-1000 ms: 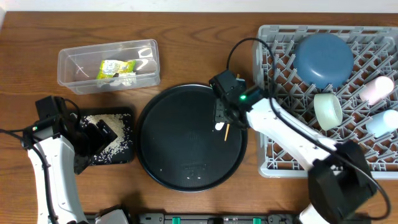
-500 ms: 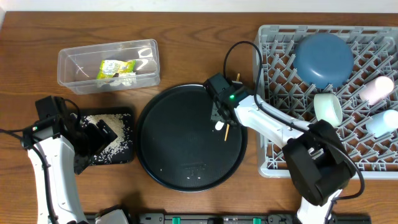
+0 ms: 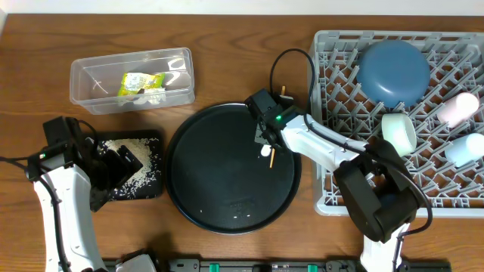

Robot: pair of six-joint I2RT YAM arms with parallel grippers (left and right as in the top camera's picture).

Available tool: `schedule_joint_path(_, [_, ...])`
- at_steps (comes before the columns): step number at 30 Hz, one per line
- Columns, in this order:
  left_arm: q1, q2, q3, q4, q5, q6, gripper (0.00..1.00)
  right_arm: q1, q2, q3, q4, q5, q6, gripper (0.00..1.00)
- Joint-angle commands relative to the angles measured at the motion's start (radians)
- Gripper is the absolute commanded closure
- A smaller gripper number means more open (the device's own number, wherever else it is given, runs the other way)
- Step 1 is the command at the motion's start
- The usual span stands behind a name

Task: Sort waste into correct bins and load items into the dishwasher rack
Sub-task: 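Grasp chopstick and white spoon together with right gripper, then carry chopstick and spoon with right gripper and insert into rack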

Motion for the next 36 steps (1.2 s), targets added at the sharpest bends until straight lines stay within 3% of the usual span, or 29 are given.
schedule_joint_path(1, [0.003,0.004,0.005,-0.006,-0.013,0.016,0.02,-0.005,0.024,0.013,-0.001,0.011,0.0,0.84])
schedule_joint_path(6, [0.003,0.004,0.005,-0.006,-0.013,0.016,0.02,-0.006,0.023,0.013,-0.002,0.01,-0.062,0.99])
schedule_joint_path(21, [0.003,0.004,0.005,-0.006,-0.013,0.016,0.02,0.0,-0.08,0.014,-0.193,-0.087,-0.255,0.99])
schedule_joint_path(28, [0.003,0.004,0.005,-0.006,-0.013,0.017,0.02,0.001,-0.18,0.014,-0.297,-0.087,-0.273,0.99])
schedule_joint_path(36, [0.003,0.004,0.005,-0.002,-0.013,0.017,0.02,0.01,-0.221,0.014,-0.317,-0.087,-0.392,0.99])
